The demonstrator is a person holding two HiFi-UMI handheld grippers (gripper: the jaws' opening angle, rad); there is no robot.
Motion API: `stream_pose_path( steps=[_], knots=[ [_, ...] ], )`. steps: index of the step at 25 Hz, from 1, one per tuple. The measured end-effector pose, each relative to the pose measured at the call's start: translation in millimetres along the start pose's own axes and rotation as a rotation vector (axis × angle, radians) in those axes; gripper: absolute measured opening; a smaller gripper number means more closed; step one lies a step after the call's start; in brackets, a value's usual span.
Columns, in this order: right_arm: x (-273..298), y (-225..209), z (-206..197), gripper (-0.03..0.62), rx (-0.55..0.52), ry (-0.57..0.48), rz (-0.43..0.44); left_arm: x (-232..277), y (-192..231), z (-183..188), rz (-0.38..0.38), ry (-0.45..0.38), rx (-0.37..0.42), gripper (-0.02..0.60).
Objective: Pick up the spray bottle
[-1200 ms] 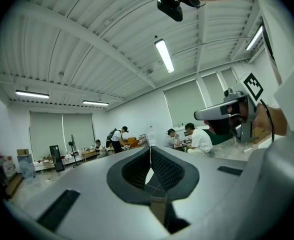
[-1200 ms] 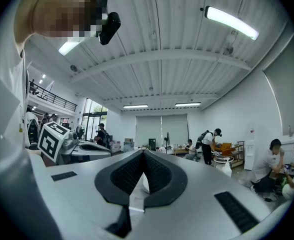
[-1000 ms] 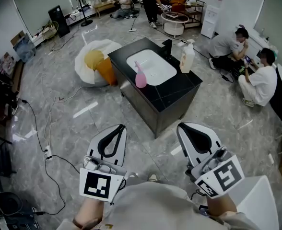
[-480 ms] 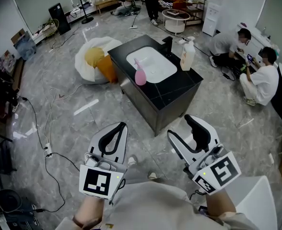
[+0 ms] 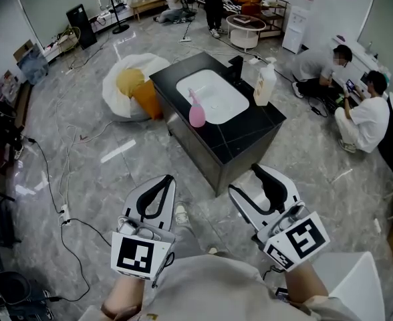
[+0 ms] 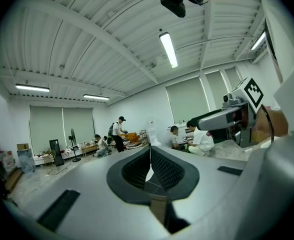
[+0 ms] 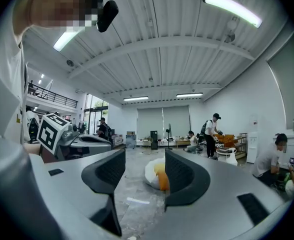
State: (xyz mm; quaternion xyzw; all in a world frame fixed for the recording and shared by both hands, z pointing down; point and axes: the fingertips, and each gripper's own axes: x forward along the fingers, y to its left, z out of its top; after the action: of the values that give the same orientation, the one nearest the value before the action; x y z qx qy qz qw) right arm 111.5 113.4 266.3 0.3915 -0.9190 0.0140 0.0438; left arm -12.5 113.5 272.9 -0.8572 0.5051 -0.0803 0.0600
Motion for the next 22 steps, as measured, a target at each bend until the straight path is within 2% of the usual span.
stream_pose_path(
  steps=[3,6,8,15,18,22],
  knots=[
    [23.5,-11.4,-3.0,0.258,-0.005,0.009,-0.007,16.5,16.9,-6.3,-0.002,0.005,-0.009,0.023],
    [53.5,-26.6,-10.9,0.258,-0.078,0.045,-0.025,39.9,35.4,-18.0,-0.010,0.023,-0.017,0.023],
    [75.2,-38.1,-16.5,0.259,-0.087,0.071,-0.032,55.9,48.3,-23.4,-0.023,0.031,-0.022,0.023],
    [154.6,-75.7,-29.4,0.259,-0.048,0.128,-0.061,119.9,112.0,-45.7,-0.053,0.067,-0.060,0.023],
    [189.1,-92.8,-33.1,0.261,0.003,0.145,-0.083,148.6,140.9,-62.8,-0.093,0.070,-0.087,0.023],
    [236.9,-118.3,-49.0,0.259,0.064,0.188,-0.125,184.4,178.7,-90.2,-0.121,0.114,-0.097,0.023]
  ],
)
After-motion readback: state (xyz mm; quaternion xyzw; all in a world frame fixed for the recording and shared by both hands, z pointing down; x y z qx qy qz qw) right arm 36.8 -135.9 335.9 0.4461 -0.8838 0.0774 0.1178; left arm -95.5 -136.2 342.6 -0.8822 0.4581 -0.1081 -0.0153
